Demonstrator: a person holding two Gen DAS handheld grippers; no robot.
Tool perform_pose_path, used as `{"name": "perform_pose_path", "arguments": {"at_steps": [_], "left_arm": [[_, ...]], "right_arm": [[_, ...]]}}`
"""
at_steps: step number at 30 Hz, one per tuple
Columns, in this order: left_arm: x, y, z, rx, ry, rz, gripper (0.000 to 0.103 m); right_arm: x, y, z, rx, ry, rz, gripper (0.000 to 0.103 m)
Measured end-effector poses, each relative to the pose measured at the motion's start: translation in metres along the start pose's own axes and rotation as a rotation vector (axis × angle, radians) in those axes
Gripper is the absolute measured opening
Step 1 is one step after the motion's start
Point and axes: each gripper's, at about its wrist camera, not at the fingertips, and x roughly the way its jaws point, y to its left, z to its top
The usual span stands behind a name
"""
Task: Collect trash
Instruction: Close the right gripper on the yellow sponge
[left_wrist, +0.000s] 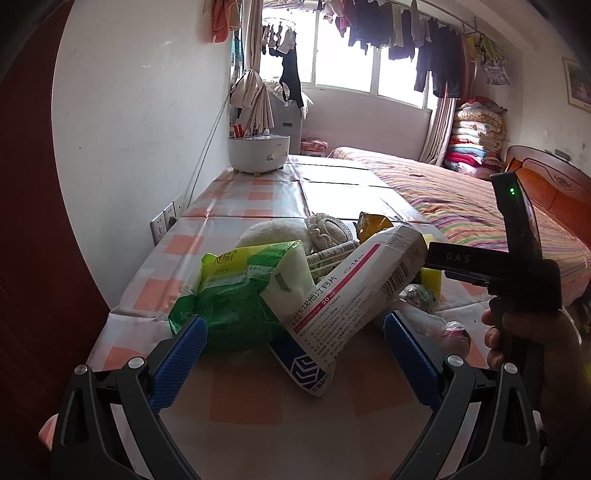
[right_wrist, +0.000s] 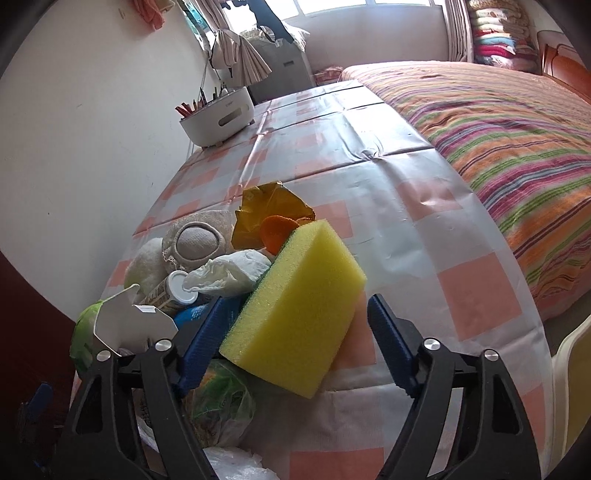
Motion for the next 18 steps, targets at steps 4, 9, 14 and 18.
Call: {"name": "perform_pose_path", "arguments": {"at_steps": [4,9,14,18], "left_arm": [[0.001,0.0,0.0,0.002,0.004,-0.004,0.094],[0.002,-0.001,-0.001,0.006,0.004,-0.01,0.094],[0.005,-0.003,0.0,0.016,0.008,-0.023,0.094],[0.004,-0.008,0.0,0.028,0.002,-0.038,0.094]], "right_arm": [[0.0,-0.003,-0.001,-0.003,-0.006,0.016,0.055],[-0.006,-0.005,-0.004,-0.012,-0.022,0.023,0.047],[-0.018,-0.013,-0.007,-0.006,-0.056,0.025,0.042],[-0.032,-0.018,-0.009,0.003,-0.087,0.037,0.041]]}}
